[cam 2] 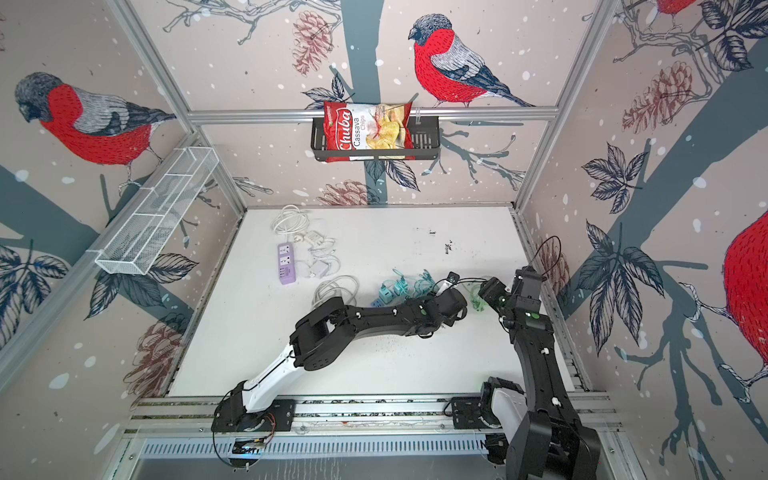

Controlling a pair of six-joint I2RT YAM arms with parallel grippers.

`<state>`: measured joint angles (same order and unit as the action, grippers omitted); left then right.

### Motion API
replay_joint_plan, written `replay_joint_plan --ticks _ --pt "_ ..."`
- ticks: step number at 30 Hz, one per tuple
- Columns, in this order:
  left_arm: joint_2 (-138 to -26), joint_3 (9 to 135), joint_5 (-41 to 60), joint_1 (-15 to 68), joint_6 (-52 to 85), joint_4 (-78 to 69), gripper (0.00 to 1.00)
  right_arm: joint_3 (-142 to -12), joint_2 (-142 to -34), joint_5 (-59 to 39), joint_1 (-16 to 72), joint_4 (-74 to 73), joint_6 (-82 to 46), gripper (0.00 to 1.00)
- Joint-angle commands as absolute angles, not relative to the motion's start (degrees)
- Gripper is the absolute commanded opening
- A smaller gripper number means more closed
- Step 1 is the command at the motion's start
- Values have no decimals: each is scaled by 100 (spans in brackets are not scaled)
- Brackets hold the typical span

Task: Insert the plug
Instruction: 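Grasp the green charger with the left gripper beside the right gripper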

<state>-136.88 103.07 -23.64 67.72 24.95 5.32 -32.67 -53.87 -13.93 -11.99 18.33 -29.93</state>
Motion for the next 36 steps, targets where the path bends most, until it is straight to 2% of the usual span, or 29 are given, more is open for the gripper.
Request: replay_joint_plan --ticks 1,8,9,12,15,36 --pt "-13363 10041 -2180 6831 2134 -27 54 -3310 -5311 -1476 -1243 1895 -2955 68" --pt "-12888 9554 -2185 6882 1913 -505 52 -3467 -5003 -1564 -1332 2001 -2979 69" --pt "-12896 9569 -2209 6882 1892 -489 53 -3439 -4946 -1564 -1336 1963 -2992 69" --pt "-13068 9804 -2286 6882 1897 -240 65 -3402 -4837 -1563 -1345 1960 -2997 69" --pt "-13296 10050 -2318 6880 1892 4 66 -3367 -4784 -1575 -1353 1944 -3010 70" --pt "-13983 10283 -2162 6570 2141 -281 59 -3348 -4866 -1705 -1547 1934 -2865 69"
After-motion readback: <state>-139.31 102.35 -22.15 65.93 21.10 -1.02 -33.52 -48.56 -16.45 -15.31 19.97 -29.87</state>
